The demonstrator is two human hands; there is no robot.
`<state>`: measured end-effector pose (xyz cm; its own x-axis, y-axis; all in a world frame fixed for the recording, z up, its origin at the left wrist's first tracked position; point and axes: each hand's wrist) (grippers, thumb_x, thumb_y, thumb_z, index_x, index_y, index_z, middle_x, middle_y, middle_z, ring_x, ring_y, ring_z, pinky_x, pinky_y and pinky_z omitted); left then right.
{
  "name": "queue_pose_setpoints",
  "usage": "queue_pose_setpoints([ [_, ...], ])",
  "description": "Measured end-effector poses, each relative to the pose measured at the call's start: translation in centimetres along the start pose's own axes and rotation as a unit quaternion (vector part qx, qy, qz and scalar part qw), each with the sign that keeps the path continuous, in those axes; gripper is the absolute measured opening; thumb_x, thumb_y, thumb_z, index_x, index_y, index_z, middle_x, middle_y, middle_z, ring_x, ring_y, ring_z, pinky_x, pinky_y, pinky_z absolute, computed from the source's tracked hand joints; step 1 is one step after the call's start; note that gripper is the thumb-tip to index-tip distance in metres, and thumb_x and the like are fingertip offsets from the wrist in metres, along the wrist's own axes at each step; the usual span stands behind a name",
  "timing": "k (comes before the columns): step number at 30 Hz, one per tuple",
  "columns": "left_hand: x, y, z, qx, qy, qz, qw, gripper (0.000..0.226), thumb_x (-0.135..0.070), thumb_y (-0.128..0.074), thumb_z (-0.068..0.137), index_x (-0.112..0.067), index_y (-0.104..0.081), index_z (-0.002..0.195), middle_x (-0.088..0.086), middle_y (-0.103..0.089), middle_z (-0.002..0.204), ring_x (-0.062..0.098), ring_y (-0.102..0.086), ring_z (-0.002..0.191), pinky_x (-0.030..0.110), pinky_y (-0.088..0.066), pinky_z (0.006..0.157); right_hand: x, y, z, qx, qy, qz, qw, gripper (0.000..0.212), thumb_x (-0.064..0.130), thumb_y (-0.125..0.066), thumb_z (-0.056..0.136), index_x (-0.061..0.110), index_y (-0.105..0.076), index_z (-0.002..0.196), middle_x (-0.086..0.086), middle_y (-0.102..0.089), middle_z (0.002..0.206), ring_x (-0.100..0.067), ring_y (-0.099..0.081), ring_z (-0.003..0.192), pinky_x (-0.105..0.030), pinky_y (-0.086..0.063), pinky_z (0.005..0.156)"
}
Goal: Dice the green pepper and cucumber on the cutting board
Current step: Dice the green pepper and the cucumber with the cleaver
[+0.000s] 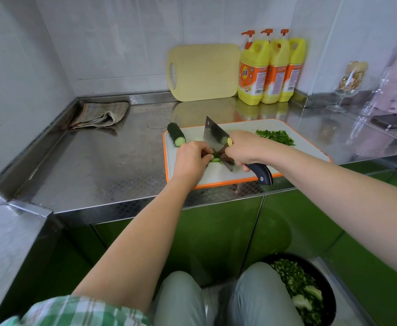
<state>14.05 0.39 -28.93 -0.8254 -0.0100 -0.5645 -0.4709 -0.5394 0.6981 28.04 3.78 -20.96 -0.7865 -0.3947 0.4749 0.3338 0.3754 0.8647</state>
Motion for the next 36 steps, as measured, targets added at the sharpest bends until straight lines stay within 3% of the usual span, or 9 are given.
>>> queue_pose_setpoints([
  [3,0.1,-0.1,0.1,0.003,0.002,0.002,1.000,0.010,-0.014,-0.070,0.085,-0.012,-0.076,0.092,0.004,-0.073,0.091,0.014,-0.056,0.077,0.021,-0.041,0.071,-0.2,0.0,0.2,0.011,-0.001,-0.010,1.000,0.014,0.000,-0.037,0.088,0.000,-0.051,0.088,-0.012,-0.050,0.058,-0.019,-0.043,0.034,-0.018,-0.036,0.039],
  [9,0.2,0.0,0.1,0.001,0.008,-0.003,1.000,0.010,-0.014,-0.071,0.084,-0.012,-0.077,0.092,0.005,-0.073,0.091,0.018,-0.061,0.080,0.022,-0.041,0.071,0.4,-0.9,0.8,0.003,-0.007,-0.018,1.000,0.017,0.001,-0.039,0.090,0.001,-0.047,0.075,-0.017,-0.052,0.059,-0.024,-0.048,0.043,-0.024,-0.040,0.046],
  [12,0.1,0.0,0.0,0.003,0.007,0.002,1.000,0.012,-0.014,-0.070,0.085,-0.011,-0.077,0.094,0.005,-0.073,0.094,0.018,-0.063,0.081,0.022,-0.043,0.071,0.3,-1.7,1.3,-0.020,-0.007,-0.018,1.000,0.013,0.002,-0.041,0.089,0.001,-0.051,0.080,-0.017,-0.054,0.059,-0.027,-0.054,0.044,-0.024,-0.043,0.048],
  [19,0.2,0.2,-0.1,0.001,0.005,0.014,1.000,0.015,-0.012,-0.064,0.087,-0.013,-0.077,0.095,0.006,-0.072,0.090,0.020,-0.062,0.079,0.028,-0.049,0.072,-1.0,-1.4,1.1,-0.076,0.019,0.029,0.997,0.020,0.009,-0.039,0.094,0.012,-0.038,0.074,-0.009,-0.046,0.066,-0.027,-0.054,0.048,-0.025,-0.040,0.046],
  [22,0.2,0.2,-0.1,-0.007,0.015,-0.003,1.000,0.010,-0.011,-0.067,0.086,-0.011,-0.074,0.093,0.003,-0.072,0.089,0.016,-0.061,0.078,0.030,-0.051,0.076,-0.4,-0.3,0.6,-0.058,0.020,0.018,0.998,0.009,0.009,-0.039,0.094,0.006,-0.043,0.086,-0.013,-0.049,0.068,-0.028,-0.055,0.048,-0.025,-0.040,0.046],
  [28,0.3,0.0,0.0,-0.010,0.023,-0.018,1.000,0.004,-0.011,-0.069,0.083,-0.012,-0.073,0.085,0.002,-0.071,0.082,0.015,-0.058,0.073,0.027,-0.047,0.070,0.7,-0.8,0.1,-0.016,0.003,-0.072,0.997,0.009,0.000,-0.042,0.088,-0.001,-0.051,0.085,-0.019,-0.057,0.061,-0.027,-0.054,0.044,-0.022,-0.041,0.046],
  [36,0.4,0.0,0.1,-0.012,0.028,-0.020,0.999,0.007,-0.012,-0.069,0.084,-0.011,-0.075,0.087,0.001,-0.069,0.079,0.012,-0.055,0.071,0.022,-0.040,0.066,0.1,-1.3,1.3,-0.007,-0.008,-0.001,1.000,0.012,0.005,-0.041,0.091,0.000,-0.049,0.084,-0.016,-0.051,0.059,-0.025,-0.047,0.043,-0.025,-0.041,0.047],
])
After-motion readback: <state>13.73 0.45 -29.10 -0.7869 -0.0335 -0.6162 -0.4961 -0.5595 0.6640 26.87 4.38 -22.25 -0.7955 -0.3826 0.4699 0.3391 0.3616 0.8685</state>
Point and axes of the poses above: each hand's wrist, its own z-axis towards the middle knuckle, its own y-axis out of the back of the hand, x = y × z
